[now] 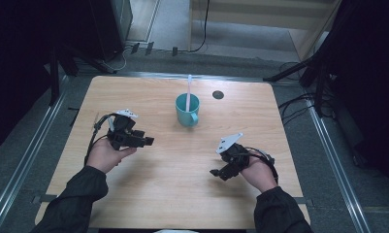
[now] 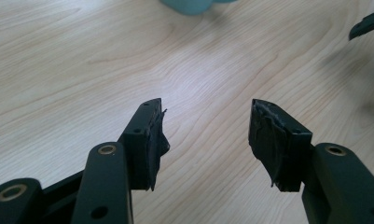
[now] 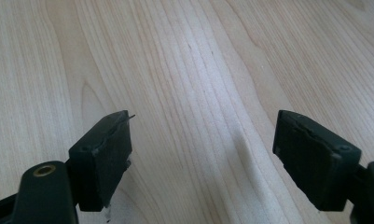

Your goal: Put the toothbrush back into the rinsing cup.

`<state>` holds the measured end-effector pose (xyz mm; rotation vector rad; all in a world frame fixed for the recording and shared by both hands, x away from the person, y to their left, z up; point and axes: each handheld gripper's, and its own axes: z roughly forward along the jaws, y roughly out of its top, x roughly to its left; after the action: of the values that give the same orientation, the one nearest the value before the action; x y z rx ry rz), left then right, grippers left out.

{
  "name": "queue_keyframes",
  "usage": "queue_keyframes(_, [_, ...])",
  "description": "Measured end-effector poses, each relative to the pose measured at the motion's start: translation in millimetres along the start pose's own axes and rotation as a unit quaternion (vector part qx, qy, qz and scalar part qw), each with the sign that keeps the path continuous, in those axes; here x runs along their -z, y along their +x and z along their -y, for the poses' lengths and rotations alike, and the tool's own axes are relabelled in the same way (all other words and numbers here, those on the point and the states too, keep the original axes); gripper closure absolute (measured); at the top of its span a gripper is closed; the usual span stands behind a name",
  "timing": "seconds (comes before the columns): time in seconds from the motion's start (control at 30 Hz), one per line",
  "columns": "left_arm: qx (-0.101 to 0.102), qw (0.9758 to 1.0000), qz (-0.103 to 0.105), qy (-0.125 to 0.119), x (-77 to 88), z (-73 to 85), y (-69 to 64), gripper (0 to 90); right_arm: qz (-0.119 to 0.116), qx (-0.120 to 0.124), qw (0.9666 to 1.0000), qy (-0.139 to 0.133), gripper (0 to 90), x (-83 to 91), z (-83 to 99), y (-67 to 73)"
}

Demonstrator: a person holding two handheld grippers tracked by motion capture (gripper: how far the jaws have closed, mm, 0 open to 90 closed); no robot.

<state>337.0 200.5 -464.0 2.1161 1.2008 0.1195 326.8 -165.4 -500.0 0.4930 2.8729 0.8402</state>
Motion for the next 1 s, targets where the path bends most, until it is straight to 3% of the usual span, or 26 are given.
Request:
queue_keyframes(0.23, [0.006,1.0000,-0.006,-0.003,8.1,12.7,2.1,44.1,0.000,0.006,1.0000,0.006,19.0,-2.0,-3.1,0.2])
queue_keyframes(0.5, [0.014,0.9998,-0.006,-0.015,15.1,18.1,6.4,43.8,-0.005,0.012,0.9999,0.006,19.0,-3.8,-5.1,0.7])
queue_keyframes(1.0, [0.015,0.9998,-0.005,-0.011,14.7,21.9,7.6,42.9,-0.005,0.009,0.9999,0.008,18.9,-3.7,-4.7,-0.3])
